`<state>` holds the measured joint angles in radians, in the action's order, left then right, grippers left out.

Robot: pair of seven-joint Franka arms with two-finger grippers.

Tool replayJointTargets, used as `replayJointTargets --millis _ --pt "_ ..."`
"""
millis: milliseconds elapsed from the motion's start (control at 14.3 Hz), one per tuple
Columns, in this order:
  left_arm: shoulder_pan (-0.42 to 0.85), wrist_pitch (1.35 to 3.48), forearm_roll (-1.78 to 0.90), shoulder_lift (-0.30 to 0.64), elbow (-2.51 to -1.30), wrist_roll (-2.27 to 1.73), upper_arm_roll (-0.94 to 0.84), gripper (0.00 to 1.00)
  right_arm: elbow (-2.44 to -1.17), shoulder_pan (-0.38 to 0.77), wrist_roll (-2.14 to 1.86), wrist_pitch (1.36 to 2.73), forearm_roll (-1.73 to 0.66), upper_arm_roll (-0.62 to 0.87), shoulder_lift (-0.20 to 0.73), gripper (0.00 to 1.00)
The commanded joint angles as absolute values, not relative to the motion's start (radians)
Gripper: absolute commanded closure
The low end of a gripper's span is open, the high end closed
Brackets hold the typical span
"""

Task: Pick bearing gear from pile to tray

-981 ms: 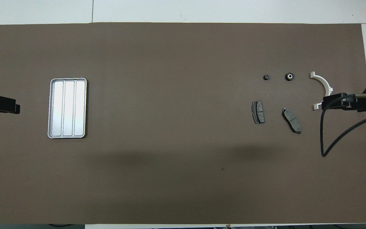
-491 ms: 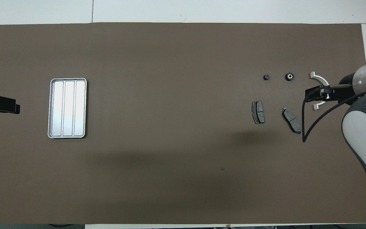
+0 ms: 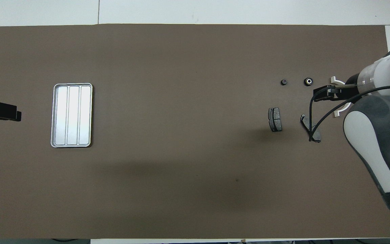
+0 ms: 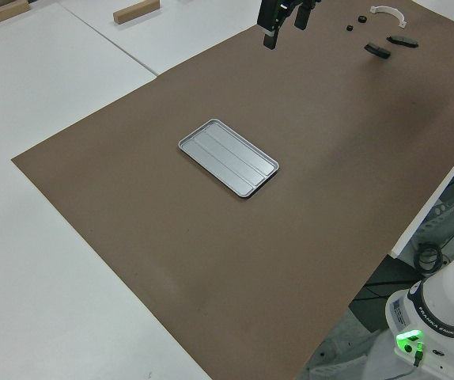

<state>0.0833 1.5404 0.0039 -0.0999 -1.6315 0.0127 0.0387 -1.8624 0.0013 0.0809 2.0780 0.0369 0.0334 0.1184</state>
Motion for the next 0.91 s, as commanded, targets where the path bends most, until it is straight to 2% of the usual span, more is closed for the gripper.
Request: replayJointTargets --millis 0,351,841 --pt "0.091 1.542 0.003 -0.127 -1.660 0.020 0.044 0.00 -1.859 -0.014 0.067 2.175 0.052 0.035 0.185 0.00" --pt "0.091 1.542 0.003 -0.129 -1.660 0.020 0.044 0.00 -1.804 0.000 0.153 2.272 0.115 0.034 0.290 0.00" --pt "0.091 1.542 0.003 -0.127 -1.660 0.020 0.044 0.00 -1.712 0.037 0.349 2.316 0.147 0.035 0.412 0.03"
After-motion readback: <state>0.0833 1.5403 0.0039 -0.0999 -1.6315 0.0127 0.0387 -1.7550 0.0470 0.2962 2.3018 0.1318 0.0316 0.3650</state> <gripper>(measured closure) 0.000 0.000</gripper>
